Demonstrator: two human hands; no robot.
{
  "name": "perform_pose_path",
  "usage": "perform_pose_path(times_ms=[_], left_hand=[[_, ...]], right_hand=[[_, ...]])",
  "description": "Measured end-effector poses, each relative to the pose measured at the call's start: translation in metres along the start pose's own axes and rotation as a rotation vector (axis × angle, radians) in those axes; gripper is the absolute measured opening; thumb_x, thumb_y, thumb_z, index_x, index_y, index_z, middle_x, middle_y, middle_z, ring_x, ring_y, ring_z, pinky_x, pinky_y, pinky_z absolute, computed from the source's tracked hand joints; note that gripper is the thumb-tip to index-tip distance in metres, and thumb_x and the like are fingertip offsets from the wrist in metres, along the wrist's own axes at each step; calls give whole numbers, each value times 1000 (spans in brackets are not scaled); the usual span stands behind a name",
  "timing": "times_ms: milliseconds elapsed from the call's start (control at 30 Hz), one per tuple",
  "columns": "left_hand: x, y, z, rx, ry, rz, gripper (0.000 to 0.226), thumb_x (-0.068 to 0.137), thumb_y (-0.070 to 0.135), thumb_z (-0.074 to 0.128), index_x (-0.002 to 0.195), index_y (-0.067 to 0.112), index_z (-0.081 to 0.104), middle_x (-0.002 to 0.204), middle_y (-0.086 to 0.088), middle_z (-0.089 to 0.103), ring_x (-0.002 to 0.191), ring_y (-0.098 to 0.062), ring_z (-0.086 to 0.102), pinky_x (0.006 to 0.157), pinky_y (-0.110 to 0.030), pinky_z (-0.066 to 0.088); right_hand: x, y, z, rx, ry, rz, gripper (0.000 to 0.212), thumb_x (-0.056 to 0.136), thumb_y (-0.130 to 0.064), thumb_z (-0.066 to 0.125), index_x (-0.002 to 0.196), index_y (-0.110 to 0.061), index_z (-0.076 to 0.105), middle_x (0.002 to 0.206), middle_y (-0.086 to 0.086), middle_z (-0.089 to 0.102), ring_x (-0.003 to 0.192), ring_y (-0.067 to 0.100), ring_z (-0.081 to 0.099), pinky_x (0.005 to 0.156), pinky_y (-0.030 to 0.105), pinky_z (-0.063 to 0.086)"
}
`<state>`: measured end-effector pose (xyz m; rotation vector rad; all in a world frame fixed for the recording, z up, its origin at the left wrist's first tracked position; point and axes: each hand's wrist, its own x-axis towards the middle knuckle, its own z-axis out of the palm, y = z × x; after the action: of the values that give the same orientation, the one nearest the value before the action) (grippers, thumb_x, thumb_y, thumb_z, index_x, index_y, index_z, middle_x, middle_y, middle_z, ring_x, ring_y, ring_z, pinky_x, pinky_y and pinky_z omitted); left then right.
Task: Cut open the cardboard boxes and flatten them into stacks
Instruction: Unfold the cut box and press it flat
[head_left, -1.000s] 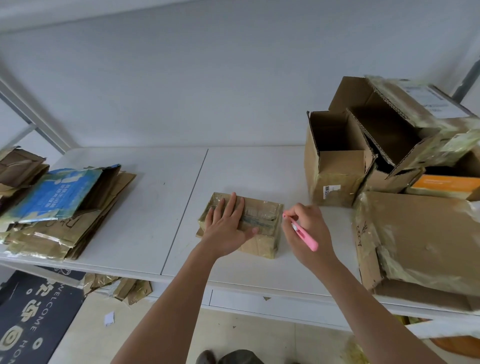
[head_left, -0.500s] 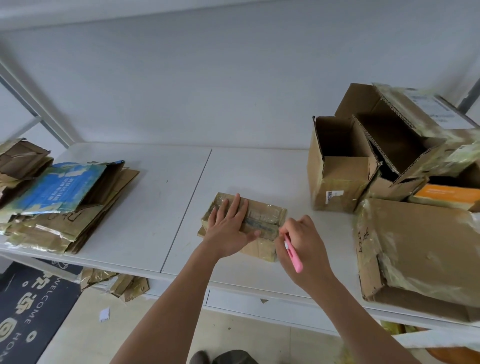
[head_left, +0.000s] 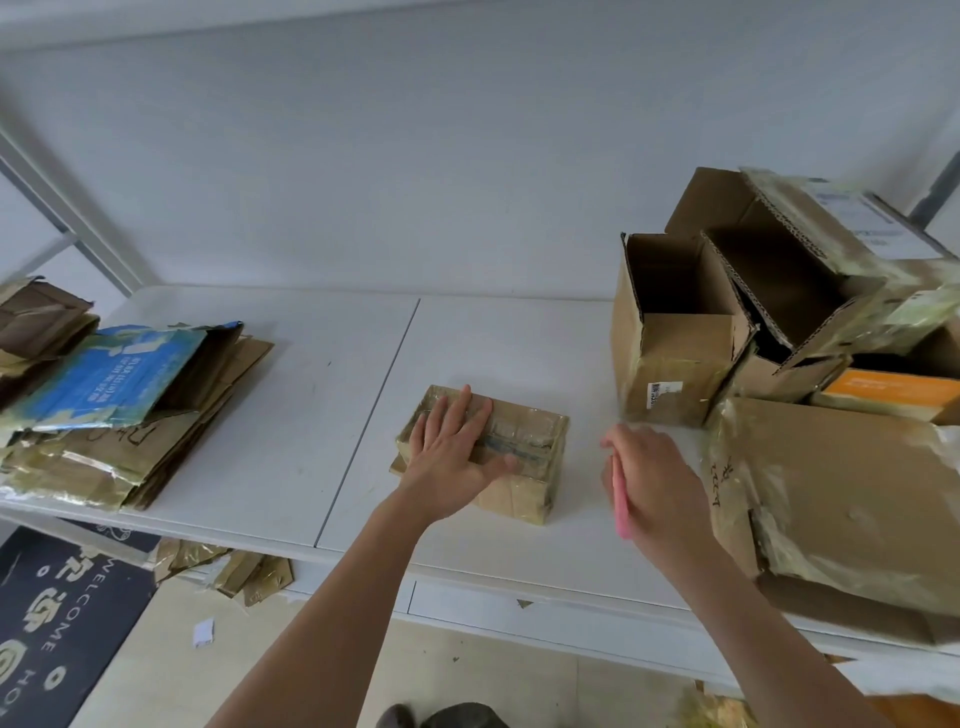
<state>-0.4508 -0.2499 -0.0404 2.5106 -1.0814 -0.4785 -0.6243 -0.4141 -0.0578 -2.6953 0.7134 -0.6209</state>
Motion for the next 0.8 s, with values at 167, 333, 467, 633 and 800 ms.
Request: perform_pose_path(times_ms=[167,333,467,633,800], left_hand=[[-19,1,12,-56,463,-184,71,92,49,57,151,22,27,156,-8,11,145,-27,7,118,-41,7],[-26,4,8,-475,396,-562,101,88,46,67,153,4,3,147,-11,11,131,-33,28,106,-37,31],[-12,2,3,-845,228,-754,84,87,43,68,147,8,19,140,-14,34,109,-35,59,80,-39,58],[-10,6,-2,-1191,221,-786,66,86,25,74,131,19,25,125,-12,48,82,-40,71,57,-39,61],[-5,5,-13,-1207,277,-706,51,84,-7,58,122,15,33,115,-14,54,82,-40,70,57,-42,61]], right_hand=[[15,23,21,-383,-411,92,39,87,-20,59,125,-23,51,120,-2,50,115,18,49,86,27,43],[35,20,24,-138,-276,179,47,93,-6,46,137,-23,48,127,3,55,117,23,53,91,36,48],[65,-18,23,489,-106,89,38,95,0,50,130,-12,60,119,5,65,109,19,61,89,21,42],[58,-52,33,374,-227,-27,37,94,-11,58,130,-16,63,129,-1,65,116,17,61,97,25,44],[48,-59,30,295,-135,-60,38,90,-14,64,128,-15,66,124,1,68,111,22,65,90,28,47]])
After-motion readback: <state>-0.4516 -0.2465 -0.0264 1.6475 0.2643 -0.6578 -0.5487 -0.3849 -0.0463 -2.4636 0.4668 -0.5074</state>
